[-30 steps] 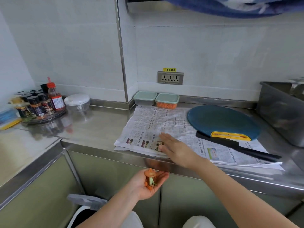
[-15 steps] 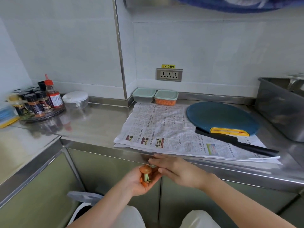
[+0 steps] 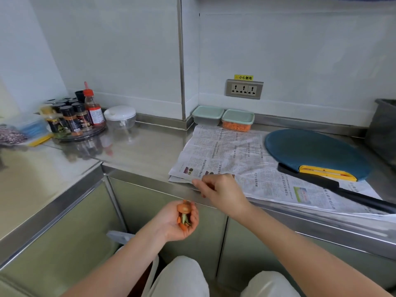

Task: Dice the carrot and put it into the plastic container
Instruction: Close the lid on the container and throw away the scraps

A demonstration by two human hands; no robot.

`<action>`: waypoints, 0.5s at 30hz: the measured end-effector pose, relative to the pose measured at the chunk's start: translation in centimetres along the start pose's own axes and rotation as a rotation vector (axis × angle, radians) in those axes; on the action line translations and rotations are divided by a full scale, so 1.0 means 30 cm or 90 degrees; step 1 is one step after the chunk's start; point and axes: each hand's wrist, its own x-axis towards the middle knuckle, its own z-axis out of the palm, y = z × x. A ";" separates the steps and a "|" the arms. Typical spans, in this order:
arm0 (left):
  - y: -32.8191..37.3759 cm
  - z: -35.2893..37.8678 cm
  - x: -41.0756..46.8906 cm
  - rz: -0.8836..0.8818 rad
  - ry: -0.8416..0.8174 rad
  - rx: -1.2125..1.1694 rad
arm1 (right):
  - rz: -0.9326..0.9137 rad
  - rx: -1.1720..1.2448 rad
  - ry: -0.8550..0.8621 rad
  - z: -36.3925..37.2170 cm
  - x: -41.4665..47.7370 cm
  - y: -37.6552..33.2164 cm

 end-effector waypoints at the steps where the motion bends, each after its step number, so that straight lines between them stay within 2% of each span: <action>1: 0.013 -0.016 -0.011 -0.004 -0.007 0.002 | -0.015 -0.009 -0.006 0.026 0.015 -0.005; 4: 0.054 -0.092 -0.061 0.024 -0.008 -0.016 | -0.038 -0.015 -0.057 0.131 0.060 -0.021; 8: 0.090 -0.220 -0.143 0.046 0.032 -0.045 | -0.010 -0.023 -0.114 0.251 0.095 -0.031; 12: 0.108 -0.459 -0.196 0.058 0.151 -0.100 | 0.034 -0.094 -0.247 0.417 0.139 -0.057; 15: 0.114 -0.606 -0.182 0.100 0.254 -0.127 | 0.061 -0.098 -0.298 0.493 0.161 -0.065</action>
